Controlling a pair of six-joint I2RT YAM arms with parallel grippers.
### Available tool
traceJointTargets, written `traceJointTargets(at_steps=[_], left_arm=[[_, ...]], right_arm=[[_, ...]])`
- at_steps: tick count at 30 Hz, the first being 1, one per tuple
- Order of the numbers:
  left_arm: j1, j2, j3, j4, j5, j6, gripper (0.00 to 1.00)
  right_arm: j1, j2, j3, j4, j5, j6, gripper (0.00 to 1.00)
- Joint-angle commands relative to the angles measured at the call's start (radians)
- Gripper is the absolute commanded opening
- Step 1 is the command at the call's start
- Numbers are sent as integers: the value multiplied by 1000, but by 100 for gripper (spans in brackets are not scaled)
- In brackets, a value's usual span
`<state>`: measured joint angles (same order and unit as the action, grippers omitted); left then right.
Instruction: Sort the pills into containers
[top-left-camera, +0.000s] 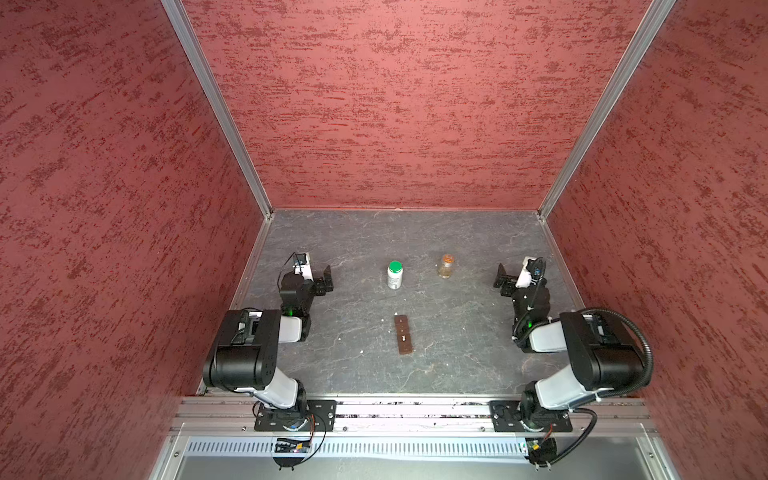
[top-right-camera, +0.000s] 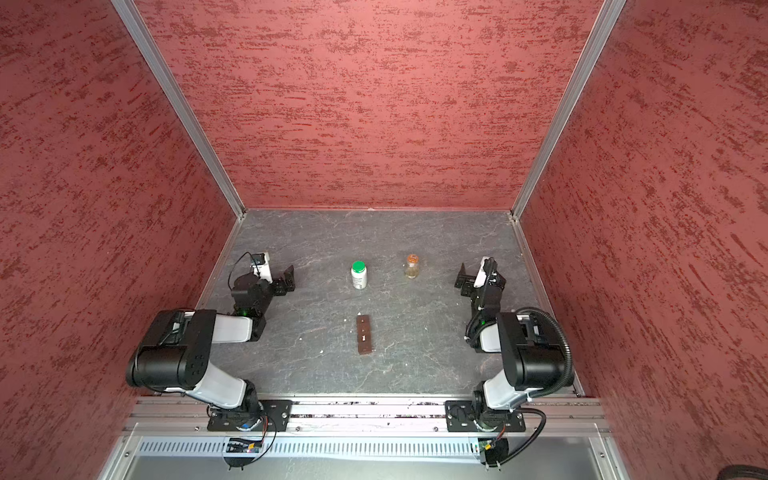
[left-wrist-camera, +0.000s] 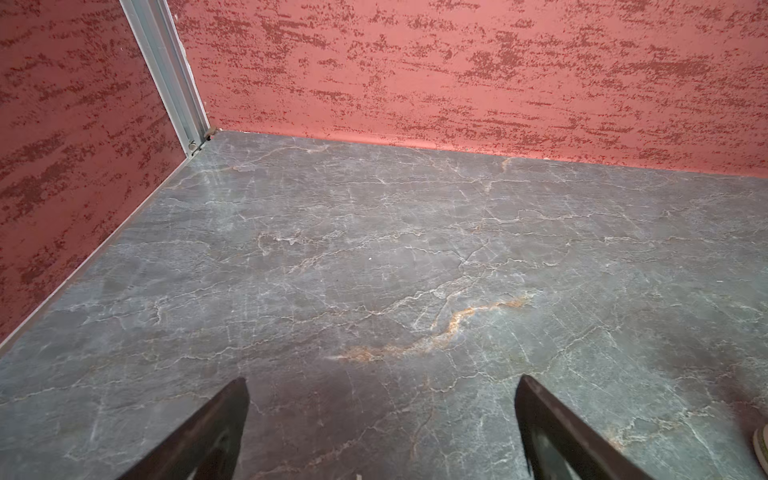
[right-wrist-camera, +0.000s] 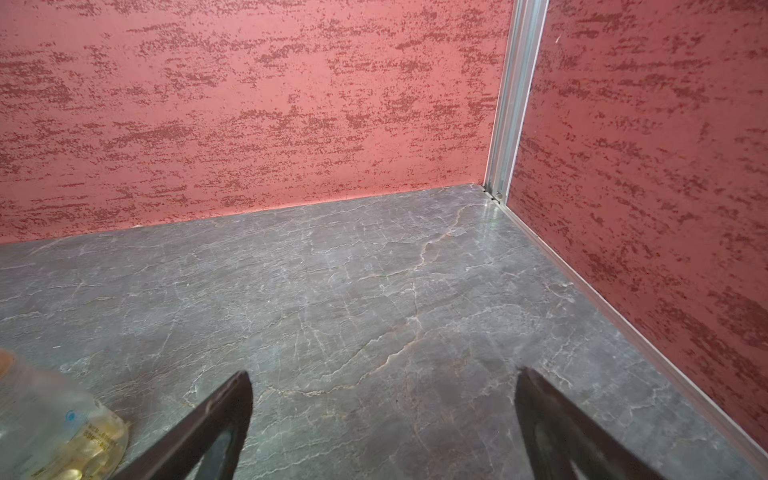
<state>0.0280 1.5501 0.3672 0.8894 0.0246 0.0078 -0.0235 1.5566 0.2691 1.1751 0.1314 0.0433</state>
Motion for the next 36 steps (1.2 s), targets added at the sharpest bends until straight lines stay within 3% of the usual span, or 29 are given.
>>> traceJointTargets(at_steps=[1, 36], left_arm=[[5, -14, 15, -1, 6, -5, 99], [22, -15, 13, -1, 38, -15, 100]], right_arm=[[-4, -7, 1, 5, -18, -24, 99], [-10, -6, 9, -6, -27, -20, 99]])
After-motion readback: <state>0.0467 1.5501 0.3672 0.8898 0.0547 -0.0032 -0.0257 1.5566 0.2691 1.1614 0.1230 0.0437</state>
